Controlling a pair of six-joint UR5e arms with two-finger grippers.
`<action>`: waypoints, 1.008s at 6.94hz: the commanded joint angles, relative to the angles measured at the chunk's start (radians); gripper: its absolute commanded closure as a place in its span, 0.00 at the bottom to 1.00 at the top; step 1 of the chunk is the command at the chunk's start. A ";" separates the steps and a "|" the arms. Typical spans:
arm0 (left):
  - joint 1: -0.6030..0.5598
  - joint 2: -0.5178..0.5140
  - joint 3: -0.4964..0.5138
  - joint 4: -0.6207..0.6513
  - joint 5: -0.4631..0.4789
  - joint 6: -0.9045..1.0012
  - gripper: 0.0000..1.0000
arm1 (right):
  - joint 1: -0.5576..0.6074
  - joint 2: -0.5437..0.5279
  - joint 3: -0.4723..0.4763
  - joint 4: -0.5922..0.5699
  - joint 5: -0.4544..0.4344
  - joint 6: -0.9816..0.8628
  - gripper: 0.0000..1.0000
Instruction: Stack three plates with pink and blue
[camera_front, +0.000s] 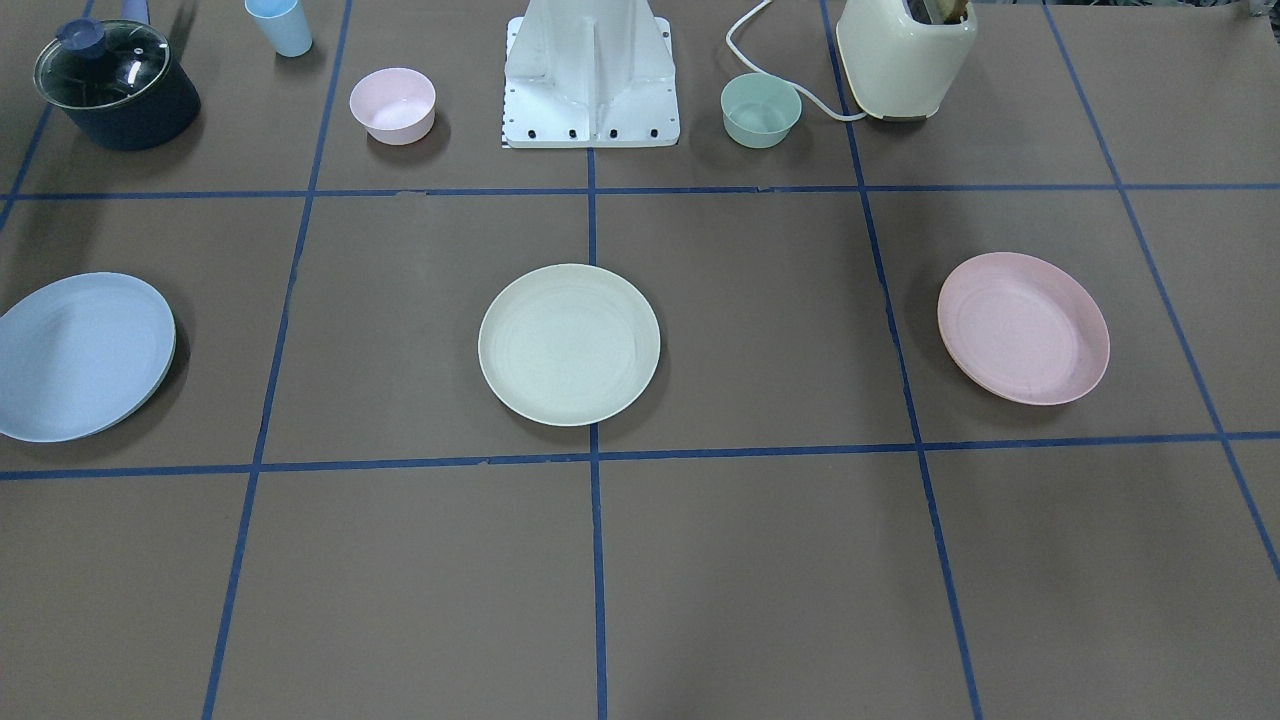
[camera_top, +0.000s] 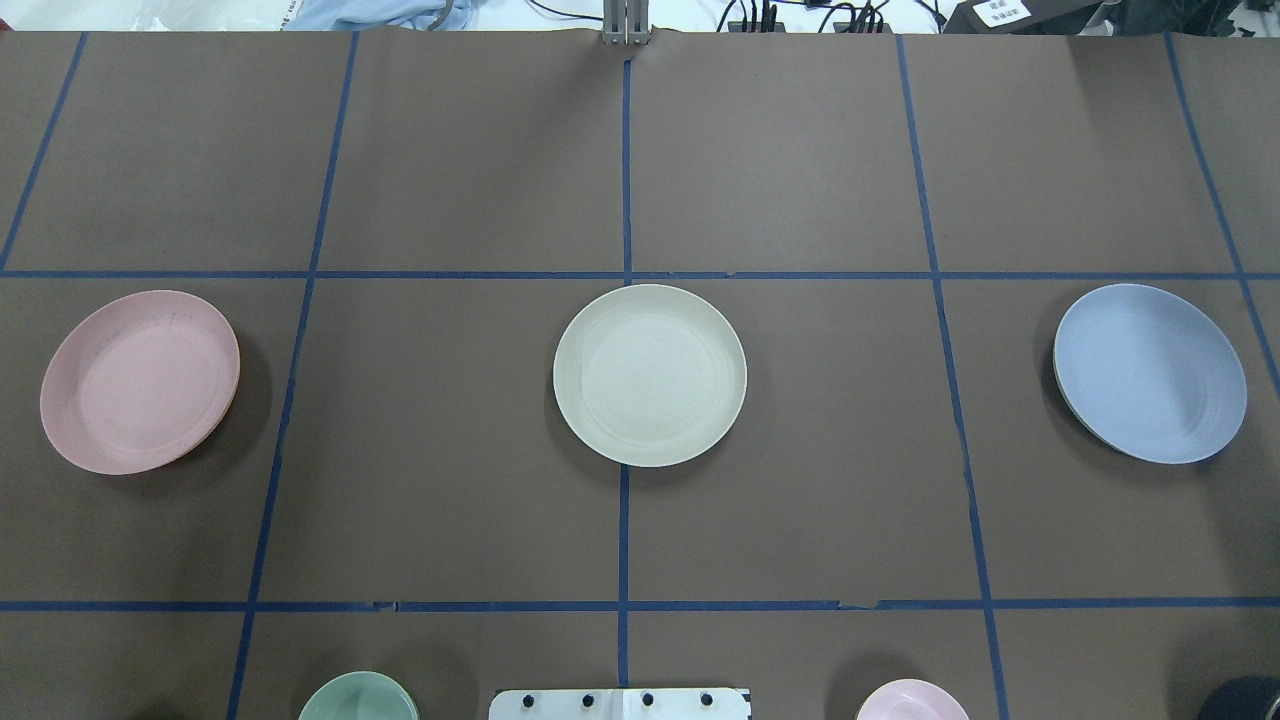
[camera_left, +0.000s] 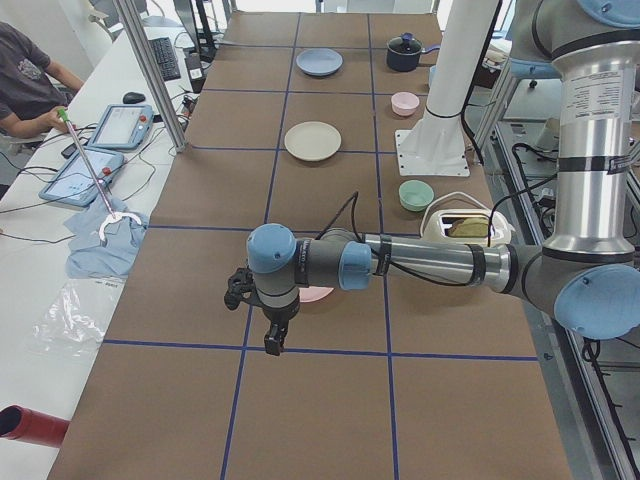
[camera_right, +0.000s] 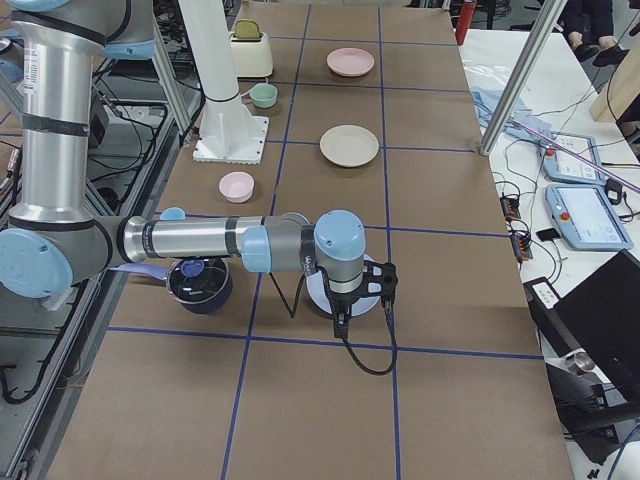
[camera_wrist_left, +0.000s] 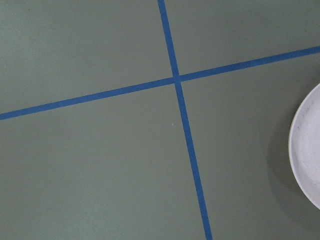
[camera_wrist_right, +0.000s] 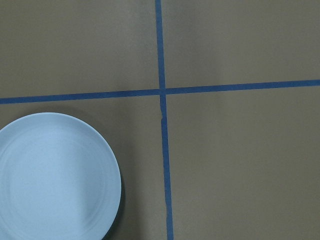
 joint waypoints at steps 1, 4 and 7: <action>0.000 -0.002 -0.002 -0.001 0.001 0.001 0.00 | -0.004 0.001 0.004 -0.003 0.003 0.000 0.00; 0.000 -0.019 -0.026 -0.082 -0.017 -0.010 0.00 | -0.004 0.003 0.004 -0.002 0.006 0.002 0.00; 0.014 -0.034 0.046 -0.149 -0.109 -0.019 0.00 | -0.004 0.001 0.004 -0.002 0.049 0.000 0.00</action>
